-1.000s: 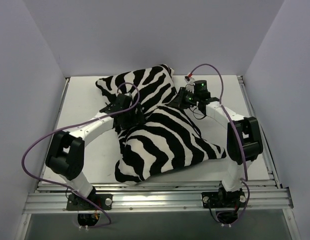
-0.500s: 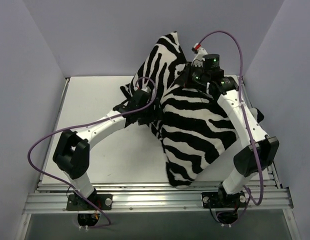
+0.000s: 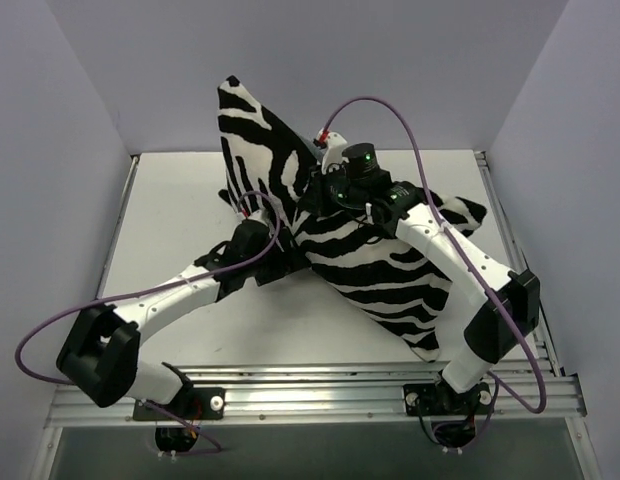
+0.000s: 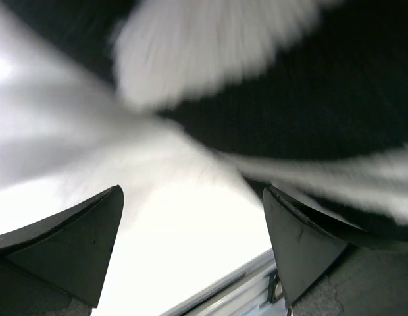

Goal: Remove the pillowcase from the pillow

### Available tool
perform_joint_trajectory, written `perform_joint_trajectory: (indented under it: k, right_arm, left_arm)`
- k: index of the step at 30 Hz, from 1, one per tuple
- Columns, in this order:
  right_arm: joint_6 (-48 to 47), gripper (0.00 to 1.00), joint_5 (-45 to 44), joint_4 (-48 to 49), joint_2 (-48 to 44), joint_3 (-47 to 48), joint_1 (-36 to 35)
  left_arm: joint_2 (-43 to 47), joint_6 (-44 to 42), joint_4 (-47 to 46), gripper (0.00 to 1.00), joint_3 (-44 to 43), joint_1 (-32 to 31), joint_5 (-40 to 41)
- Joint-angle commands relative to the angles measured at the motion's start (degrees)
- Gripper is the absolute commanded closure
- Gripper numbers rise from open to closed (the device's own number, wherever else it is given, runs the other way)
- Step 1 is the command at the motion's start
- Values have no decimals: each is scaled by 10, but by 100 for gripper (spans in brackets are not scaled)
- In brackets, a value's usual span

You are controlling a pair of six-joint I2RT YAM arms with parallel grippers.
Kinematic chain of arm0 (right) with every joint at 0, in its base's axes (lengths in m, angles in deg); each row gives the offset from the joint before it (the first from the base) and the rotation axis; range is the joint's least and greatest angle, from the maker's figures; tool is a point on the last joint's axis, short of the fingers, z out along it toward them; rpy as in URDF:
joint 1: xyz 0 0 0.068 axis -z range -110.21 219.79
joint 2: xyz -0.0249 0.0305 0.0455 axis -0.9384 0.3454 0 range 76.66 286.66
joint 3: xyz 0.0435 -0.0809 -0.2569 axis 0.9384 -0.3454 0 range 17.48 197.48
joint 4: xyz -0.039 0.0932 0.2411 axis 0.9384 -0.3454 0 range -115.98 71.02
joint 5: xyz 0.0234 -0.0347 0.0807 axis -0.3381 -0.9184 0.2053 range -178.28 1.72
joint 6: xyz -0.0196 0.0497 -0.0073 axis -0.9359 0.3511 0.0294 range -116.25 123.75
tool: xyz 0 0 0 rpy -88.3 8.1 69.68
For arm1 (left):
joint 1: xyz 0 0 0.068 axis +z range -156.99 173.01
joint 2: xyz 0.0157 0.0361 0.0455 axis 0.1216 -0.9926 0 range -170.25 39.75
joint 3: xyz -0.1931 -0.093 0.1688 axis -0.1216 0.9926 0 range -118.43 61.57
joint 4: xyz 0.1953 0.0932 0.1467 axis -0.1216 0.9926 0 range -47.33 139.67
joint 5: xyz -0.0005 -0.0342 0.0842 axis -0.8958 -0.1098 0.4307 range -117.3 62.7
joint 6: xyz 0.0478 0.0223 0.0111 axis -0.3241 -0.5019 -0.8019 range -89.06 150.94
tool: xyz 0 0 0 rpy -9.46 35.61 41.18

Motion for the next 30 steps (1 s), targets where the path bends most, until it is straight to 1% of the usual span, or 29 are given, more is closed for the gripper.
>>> perform_joint_trajectory:
  k: [1, 2, 3, 4, 5, 6, 7, 8, 9, 10, 12, 14, 15, 16, 19, 20, 22, 24, 25, 30]
  right_arm:
    - [16, 100, 31, 37, -18, -53, -36]
    - [16, 100, 30, 40, -18, -65, -52]
    - [16, 100, 20, 39, -24, -83, -63]
    - [13, 100, 11, 40, -25, -90, -75]
    - [12, 100, 2, 38, -27, -97, -102]
    - [13, 100, -14, 38, -27, -103, -116]
    - [14, 100, -20, 38, -27, -116, -128]
    - [23, 100, -22, 43, -27, -124, -138]
    - [30, 100, -22, 50, -26, -132, -156]
    - [37, 100, -20, 58, -24, -148, -167]
    - [56, 100, -23, 80, -19, -161, -199]
    - [58, 79, -35, 83, -11, -160, -226]
    - [58, 66, -41, 78, -2, -152, -250]
    - [57, 44, -47, 69, 3, -141, -259]
    - [51, 22, -81, 28, 5, -90, -279]
    - [49, 19, -89, 10, 4, -62, -281]
    - [36, 15, -99, -15, -8, -32, -288]
    - [29, 13, -121, -32, -18, 10, -293]
    - [29, 12, -129, -39, -22, 19, -294]
    - [28, 11, -135, -60, -57, 49, -295]
  left_arm:
    - [120, 40, -24, 4, 66, 4, 6]
    - [151, 40, 17, 4, 76, 4, 12]
    - [220, 40, 44, 4, 84, 2, 20]
    - [257, 41, 70, 4, 89, 2, 34]
    - [290, 43, 133, 5, 89, 2, 55]
    - [356, 44, 166, 5, 85, 4, 70]
    - [389, 48, 197, 5, 80, 5, 99]
    - [414, 50, 249, 6, 64, 5, 113]
    - [457, 52, 273, 6, 55, 7, 124]
    - [473, 54, 311, 6, 45, 9, 135]
    - [498, 53, 342, 6, 13, 10, 160]
    - [501, 47, 387, 6, -12, 12, 184]
    - [494, 43, 404, 6, -42, 12, 193]
    - [488, 36, 435, 6, -57, 12, 202]
    - [466, 22, 491, 6, -127, 12, 234]
    - [463, 18, 503, 6, -144, 12, 243]
    - [454, 5, 530, 6, -189, 12, 262]
    - [451, 1, 546, 6, -212, 12, 281]
    - [451, -3, 558, 6, -232, 12, 288]
    - [461, -4, 583, 6, -258, 12, 322]
